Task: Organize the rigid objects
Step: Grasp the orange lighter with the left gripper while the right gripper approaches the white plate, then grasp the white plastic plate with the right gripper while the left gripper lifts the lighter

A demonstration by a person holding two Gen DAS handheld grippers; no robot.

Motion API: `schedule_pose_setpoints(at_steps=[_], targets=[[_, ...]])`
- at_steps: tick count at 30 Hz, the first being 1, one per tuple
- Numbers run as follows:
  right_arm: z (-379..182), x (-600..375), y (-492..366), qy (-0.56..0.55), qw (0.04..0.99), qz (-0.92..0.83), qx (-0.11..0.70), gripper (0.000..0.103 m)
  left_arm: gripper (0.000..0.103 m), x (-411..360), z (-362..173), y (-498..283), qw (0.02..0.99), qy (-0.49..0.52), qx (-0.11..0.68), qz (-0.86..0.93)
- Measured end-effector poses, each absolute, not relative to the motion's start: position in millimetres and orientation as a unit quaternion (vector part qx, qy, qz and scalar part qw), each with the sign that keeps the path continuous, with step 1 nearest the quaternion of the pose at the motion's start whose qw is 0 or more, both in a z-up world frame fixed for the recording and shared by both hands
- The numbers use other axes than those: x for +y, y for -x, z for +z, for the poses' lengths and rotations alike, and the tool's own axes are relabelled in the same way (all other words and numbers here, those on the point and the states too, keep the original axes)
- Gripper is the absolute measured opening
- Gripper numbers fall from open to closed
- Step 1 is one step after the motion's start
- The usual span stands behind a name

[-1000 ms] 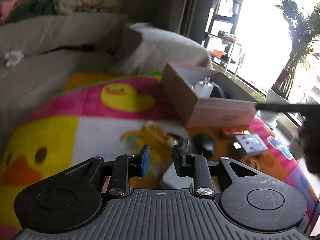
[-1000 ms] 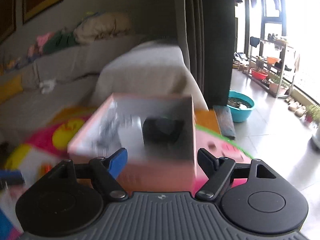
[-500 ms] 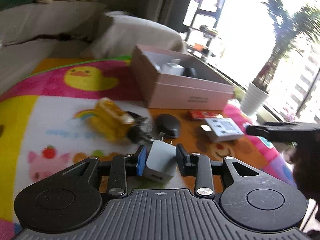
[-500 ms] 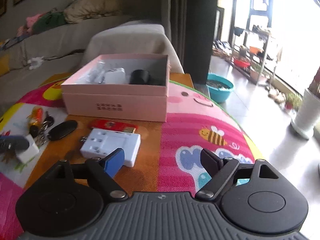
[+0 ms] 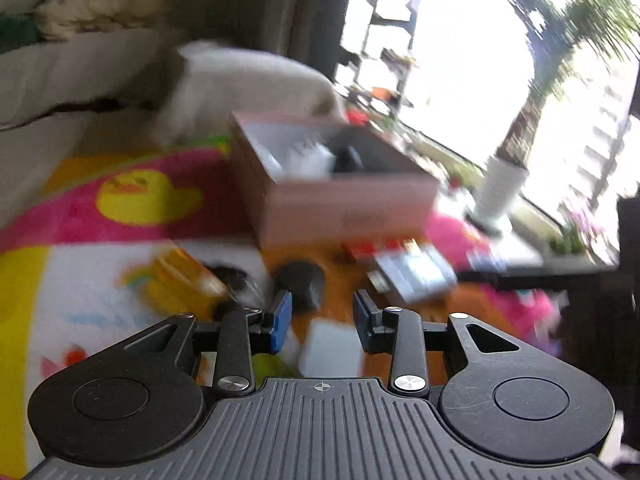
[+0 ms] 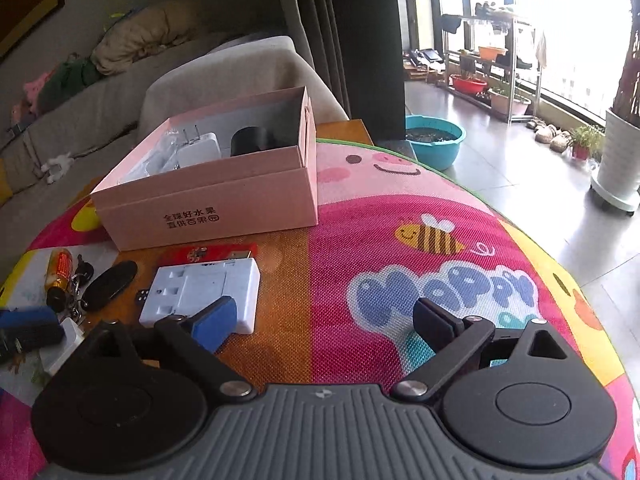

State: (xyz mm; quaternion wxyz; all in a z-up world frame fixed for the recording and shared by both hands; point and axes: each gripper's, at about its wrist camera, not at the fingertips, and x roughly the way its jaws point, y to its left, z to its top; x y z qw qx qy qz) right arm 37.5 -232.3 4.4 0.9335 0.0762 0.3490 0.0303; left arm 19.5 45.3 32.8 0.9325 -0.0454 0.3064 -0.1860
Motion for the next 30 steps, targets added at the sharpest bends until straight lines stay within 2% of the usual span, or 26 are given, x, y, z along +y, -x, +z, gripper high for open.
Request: schedule_pose_setpoints(at_steps=[6,11,17,26,30], targets=[[4.3,-231.1,-36.8,-0.075,0.934,0.028,0.347,0.095,0.037,83.4,28.1,-53.0,0.935,0.117,0.331,-0.049],[4.3,-230.7,-35.7,-0.075,0.935,0.026,0.346,0.095,0.041,91.1,10.1,-70.0,0.919,0.171,0.353,-0.044],[4.1,-231.0,-35.7,-0.076,0.935,0.025,0.345,0.096,0.037,59.3,3.8,-62.4,0.928,0.082,0.354,-0.078],[4.2,-229.5,-35.5,-0.073,0.935,0.021,0.345,0.097,0.036,61.3,7.0,-11.4,0.918,0.073,0.366,-0.136],[4.8,-229.4,-37.2,-0.072,0.934,0.028,0.35,0.097,0.032,63.0,9.7,10.3,0.915,0.063,0.374,-0.14]])
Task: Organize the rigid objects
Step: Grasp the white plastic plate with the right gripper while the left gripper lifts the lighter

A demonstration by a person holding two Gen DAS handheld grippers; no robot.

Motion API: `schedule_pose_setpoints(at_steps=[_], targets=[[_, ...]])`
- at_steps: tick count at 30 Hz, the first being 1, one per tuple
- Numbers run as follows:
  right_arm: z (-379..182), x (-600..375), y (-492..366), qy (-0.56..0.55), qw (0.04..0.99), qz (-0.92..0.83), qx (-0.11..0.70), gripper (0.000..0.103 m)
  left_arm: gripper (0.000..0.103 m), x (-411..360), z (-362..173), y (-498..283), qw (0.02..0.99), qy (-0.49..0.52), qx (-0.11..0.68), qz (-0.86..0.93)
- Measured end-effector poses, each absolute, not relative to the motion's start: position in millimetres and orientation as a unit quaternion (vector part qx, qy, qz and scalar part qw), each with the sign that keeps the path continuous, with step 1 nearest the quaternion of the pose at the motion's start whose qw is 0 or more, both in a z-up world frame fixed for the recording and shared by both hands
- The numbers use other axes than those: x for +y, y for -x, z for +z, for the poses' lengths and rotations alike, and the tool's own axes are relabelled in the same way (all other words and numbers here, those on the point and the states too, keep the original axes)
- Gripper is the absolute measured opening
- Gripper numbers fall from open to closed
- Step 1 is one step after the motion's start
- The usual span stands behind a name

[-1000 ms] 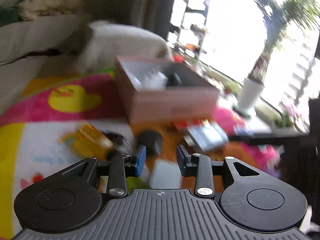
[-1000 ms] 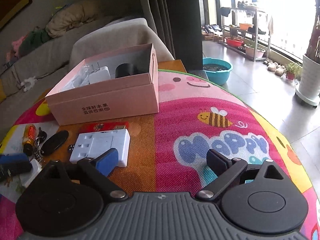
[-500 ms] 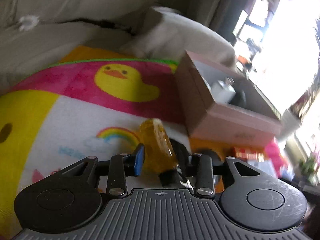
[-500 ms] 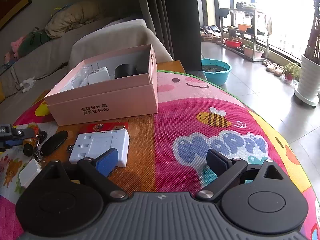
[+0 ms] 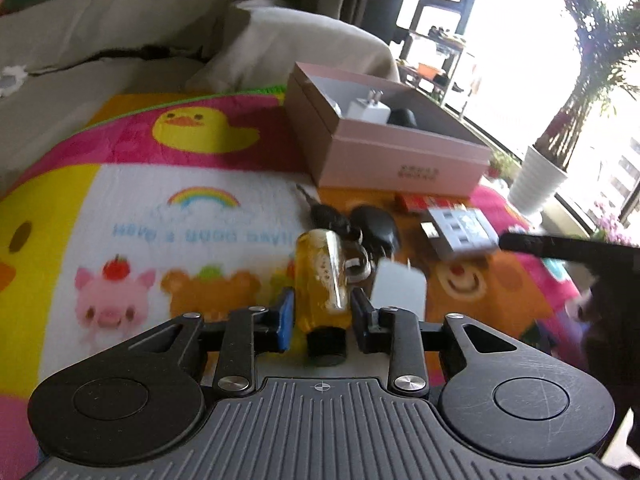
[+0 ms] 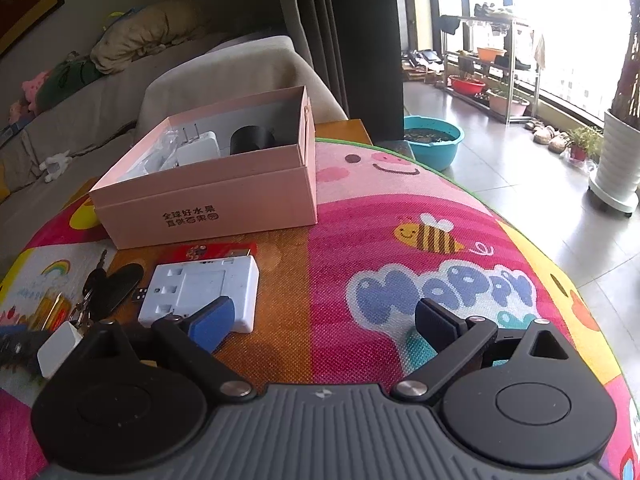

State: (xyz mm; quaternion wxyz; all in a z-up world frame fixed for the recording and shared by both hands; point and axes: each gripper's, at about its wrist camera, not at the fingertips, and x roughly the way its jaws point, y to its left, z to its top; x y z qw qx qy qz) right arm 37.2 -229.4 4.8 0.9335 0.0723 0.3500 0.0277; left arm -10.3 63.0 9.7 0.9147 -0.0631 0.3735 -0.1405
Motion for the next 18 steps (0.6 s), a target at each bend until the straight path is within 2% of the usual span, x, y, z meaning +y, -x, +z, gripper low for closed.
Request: schedule_pose_setpoints(at_steps=[6,9,12,15,18], targets=[[11.3,-211.1,-40.0,-0.052,0.926,0.068,0.367,0.097,0.033,58.6,9.5,26.6,0.918,0.041,0.37,-0.138],[16.7,-194.7,-49.2,-0.061,0.915,0.104,0.384,0.097,0.039,58.1,8.8,26.3,0.918,0.045,0.368,-0.139],[15.4,-175.4,-67.9,-0.06,0.9,0.123,0.414,0.097,0.039,59.6,7.5,26.9,0.919,0.056,0.366,-0.138],[12.6,-152.7,-79.7,-0.014,0.902,0.109,0.417,0.097,0.039,57.0,6.9,28.8,0.921,0.043,0.362,-0.139],[9.8,-135.7,-82.1,0.034,0.904,0.099,0.414,0.089,0.038,49.7,5.9,32.1,0.926,0.015,0.354,-0.134]])
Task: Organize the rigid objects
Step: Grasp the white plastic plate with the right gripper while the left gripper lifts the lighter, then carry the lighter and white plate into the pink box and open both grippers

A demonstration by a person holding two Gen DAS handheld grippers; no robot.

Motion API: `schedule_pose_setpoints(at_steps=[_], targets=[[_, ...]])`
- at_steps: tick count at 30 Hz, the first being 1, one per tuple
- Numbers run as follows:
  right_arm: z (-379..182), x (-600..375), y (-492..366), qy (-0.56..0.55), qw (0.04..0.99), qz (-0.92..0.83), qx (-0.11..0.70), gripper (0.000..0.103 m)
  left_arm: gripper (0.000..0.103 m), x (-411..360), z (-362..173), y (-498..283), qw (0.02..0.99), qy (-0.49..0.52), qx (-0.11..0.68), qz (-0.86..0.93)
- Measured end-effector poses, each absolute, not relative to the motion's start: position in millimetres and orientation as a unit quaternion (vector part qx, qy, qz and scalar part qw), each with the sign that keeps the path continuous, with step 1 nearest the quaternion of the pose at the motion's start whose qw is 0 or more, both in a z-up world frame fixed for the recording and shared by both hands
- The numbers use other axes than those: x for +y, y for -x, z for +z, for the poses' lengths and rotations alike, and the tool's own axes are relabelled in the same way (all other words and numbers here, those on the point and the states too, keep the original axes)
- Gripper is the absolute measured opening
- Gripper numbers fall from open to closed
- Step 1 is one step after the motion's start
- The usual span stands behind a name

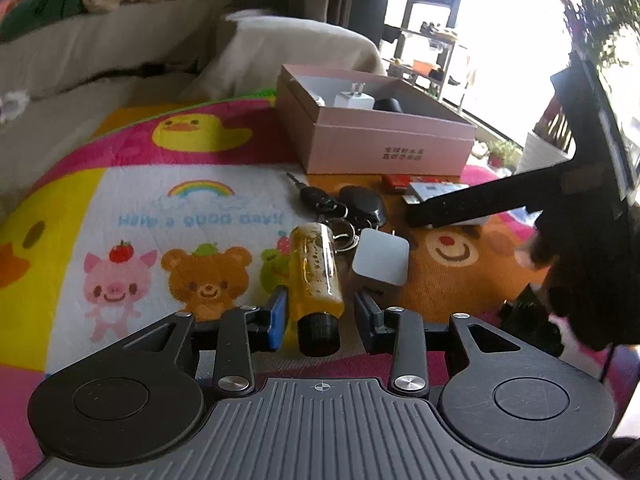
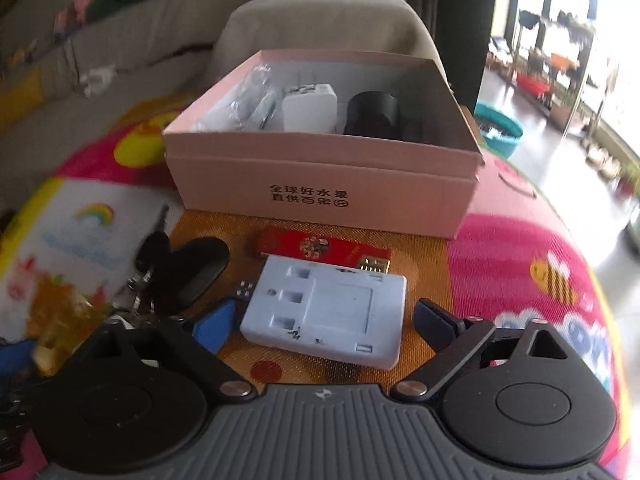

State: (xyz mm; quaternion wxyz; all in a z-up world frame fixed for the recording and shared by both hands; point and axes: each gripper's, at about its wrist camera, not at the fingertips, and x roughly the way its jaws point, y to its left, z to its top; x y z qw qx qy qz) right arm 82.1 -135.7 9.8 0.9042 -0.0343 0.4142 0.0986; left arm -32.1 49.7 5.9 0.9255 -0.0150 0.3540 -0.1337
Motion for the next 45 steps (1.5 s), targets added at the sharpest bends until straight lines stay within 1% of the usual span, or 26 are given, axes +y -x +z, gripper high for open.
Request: schedule_pose_setpoints(at_steps=[1,2,3,9,15,25,32,37,41,43,45], targets=[[10.8,-134.6,-80.1,0.039,0.905,0.104,0.411,0.083,0.038,46.8,5.1,33.7,0.928,0.007,0.349,-0.129],[13.0,-134.0,-77.5,0.042,0.904,0.113,0.411,0.083,0.037,45.2,4.7,34.6,0.93,0.003,0.346,-0.125],[15.8,-134.8,-75.6,0.043,0.902,0.118,0.413,0.083,0.033,44.1,4.7,34.7,0.931,0.0,0.345,-0.118],[37.5,-154.2,-44.3,0.049,0.917,0.123,0.377,0.083,0.032,54.6,8.6,30.2,0.925,0.029,0.357,-0.126],[53.5,-182.4,-16.6,0.041,0.928,0.104,0.355,0.083,0.032,49.4,18.8,45.4,0.915,0.029,0.369,-0.16],[46.8,-202.2,16.9,0.019,0.931,0.101,0.35,0.083,0.032,24.9,44.7,79.4,0.927,-0.001,0.331,-0.179],[50.2,-204.1,35.9,0.022,0.938,0.102,0.33,0.083,0.032,12.8,54.5,80.9,0.917,-0.006,0.332,-0.223],[53.2,-212.3,36.9,0.013,0.941,0.099,0.324,0.083,0.032,-8.7,77.7,56.8,0.919,-0.048,0.302,-0.248],[50.6,-220.2,33.4,0.0,0.941,0.09,0.326,0.083,0.032,-26.7,100.7,10.8,0.931,-0.071,0.26,-0.244],[47.9,-224.6,30.4,-0.007,0.94,0.085,0.331,0.083,0.032,-33.8,110.7,-20.0,0.937,-0.065,0.247,-0.237],[46.1,-229.2,27.4,-0.011,0.939,0.08,0.335,0.083,0.032,-38.3,116.8,-54.3,0.942,-0.038,0.239,-0.235]])
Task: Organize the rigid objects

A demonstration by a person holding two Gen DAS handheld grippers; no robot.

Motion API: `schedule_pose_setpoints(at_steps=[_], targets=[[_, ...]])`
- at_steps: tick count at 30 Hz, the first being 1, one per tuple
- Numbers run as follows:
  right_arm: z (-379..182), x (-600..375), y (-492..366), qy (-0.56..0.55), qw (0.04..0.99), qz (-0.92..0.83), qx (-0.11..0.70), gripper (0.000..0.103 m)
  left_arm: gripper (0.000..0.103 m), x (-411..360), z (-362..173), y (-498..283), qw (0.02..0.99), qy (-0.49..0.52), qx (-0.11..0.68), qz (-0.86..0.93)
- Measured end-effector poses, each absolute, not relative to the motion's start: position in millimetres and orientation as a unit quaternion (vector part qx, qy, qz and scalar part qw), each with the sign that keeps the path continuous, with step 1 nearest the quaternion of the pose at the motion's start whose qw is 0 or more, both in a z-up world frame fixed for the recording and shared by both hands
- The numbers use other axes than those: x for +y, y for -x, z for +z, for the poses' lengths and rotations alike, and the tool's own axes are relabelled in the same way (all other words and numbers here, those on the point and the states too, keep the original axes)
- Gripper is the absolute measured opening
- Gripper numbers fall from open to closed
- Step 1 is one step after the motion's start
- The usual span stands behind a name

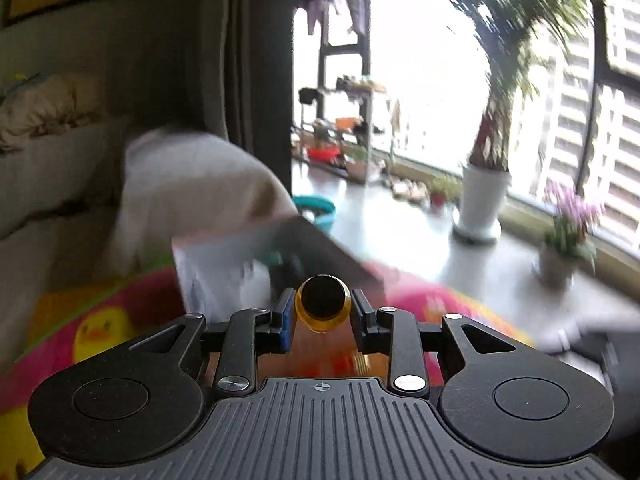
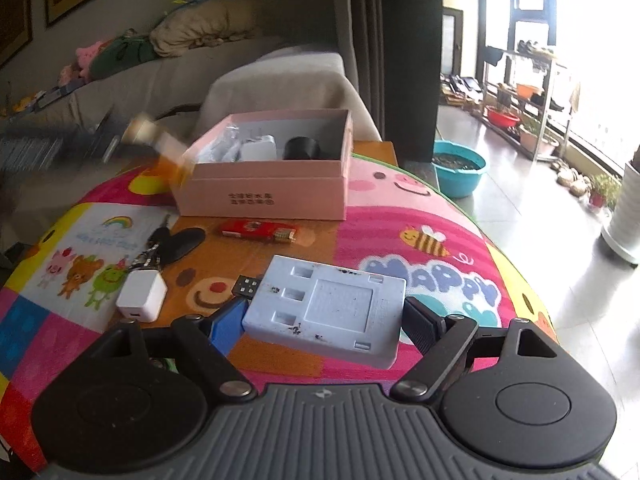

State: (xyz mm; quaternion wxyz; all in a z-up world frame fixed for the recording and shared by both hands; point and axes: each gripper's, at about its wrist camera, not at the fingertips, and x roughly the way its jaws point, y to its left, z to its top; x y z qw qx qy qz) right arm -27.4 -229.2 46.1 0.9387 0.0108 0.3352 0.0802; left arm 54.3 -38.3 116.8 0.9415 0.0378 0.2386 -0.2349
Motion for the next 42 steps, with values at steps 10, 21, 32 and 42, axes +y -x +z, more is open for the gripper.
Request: schedule_pose_setpoints(at_steps=[10,21,32,42], targets=[[40.1,-250.9,8.0,-0.022,0.934,0.047,0.354,0.083,0.033,-6.5,87.7,-118.0,0.941,0.085,0.27,-0.186],[97.6,-215.6,-72.5,0.015,0.953,0.062,0.298,0.083,0.033,63.9,47.0,-22.8,0.931,0.062,0.314,-0.175],[157.1,-157.7,-177.9,0.018,0.963,0.086,0.253,0.094,0.033,90.1,29.7,5.9,0.927,0.092,0.333,-0.148],[83.7,-186.1,-60.0,0.048,0.94,0.103,0.321,0.094,0.033,62.2,26.3,14.5,0.918,0.1,0.342,-0.173]])
